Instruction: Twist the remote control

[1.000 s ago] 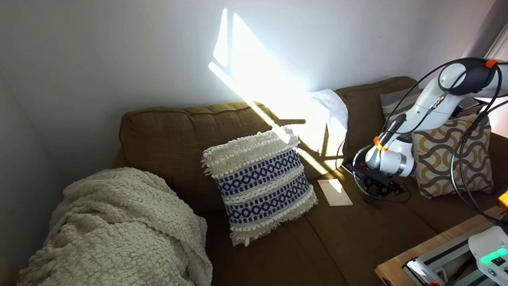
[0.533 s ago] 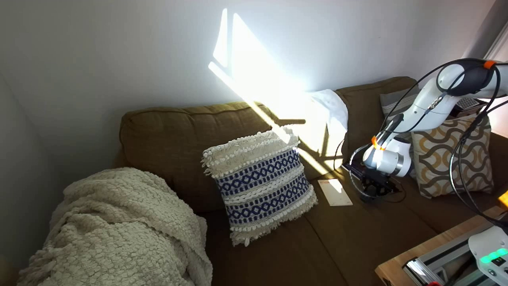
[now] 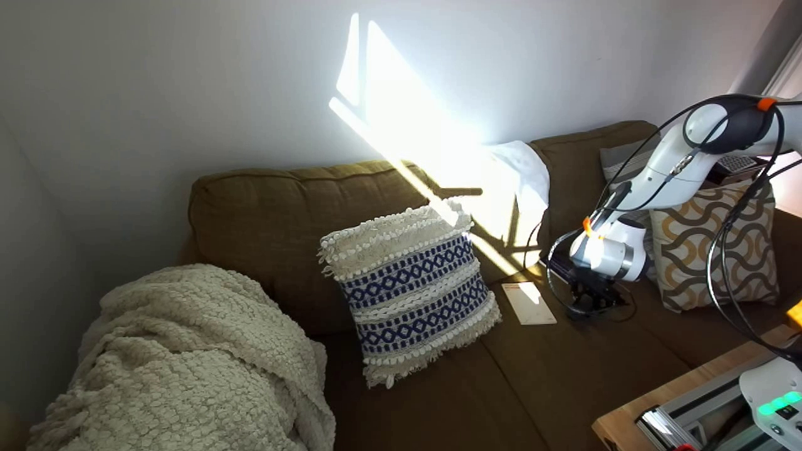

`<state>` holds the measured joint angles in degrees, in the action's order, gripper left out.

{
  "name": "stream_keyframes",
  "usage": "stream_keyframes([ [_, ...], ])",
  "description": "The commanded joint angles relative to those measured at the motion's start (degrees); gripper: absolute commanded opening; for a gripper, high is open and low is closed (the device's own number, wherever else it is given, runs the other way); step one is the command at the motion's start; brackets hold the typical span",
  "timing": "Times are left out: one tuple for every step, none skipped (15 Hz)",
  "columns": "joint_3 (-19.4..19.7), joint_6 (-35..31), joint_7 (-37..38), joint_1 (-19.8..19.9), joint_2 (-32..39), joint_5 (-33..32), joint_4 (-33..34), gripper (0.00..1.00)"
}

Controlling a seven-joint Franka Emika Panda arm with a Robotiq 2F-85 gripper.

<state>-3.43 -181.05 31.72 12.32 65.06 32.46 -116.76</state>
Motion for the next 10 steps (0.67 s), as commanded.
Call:
stream_keyframes([
  [1.71, -2.19, 2.43, -2.4, 0.72, 3.15, 0.0, 0.26],
  [1.72, -2.6, 2.56, -2.53, 0.67, 3.54, -0.12, 0.26],
  [1.44, -3.4, 2.31, -2.39, 0.66, 3.88, -0.19, 0.76],
  [-0.55, -5.22, 0.5, -0.18, 0.36, 3.4, -0.52, 0.77],
  [-1.51, -7.19, -0.41, 0.75, -0.05, 2.88, -1.01, 0.83],
  [-3.06, -9.59, -1.98, 2.44, -0.81, 1.7, -1.93, 0.9],
  [-4.47, -11.56, -2.95, 4.09, -1.41, -0.19, -2.88, 0.98],
  [-4.9, -13.11, -4.22, 4.48, -2.11, -1.42, -3.93, 1.0],
  [-6.72, -14.01, -6.68, 6.85, -2.95, -3.88, -5.11, 1.0],
  [-7.88, -13.66, -9.22, 8.85, -3.93, -6.84, -6.46, 1.0],
])
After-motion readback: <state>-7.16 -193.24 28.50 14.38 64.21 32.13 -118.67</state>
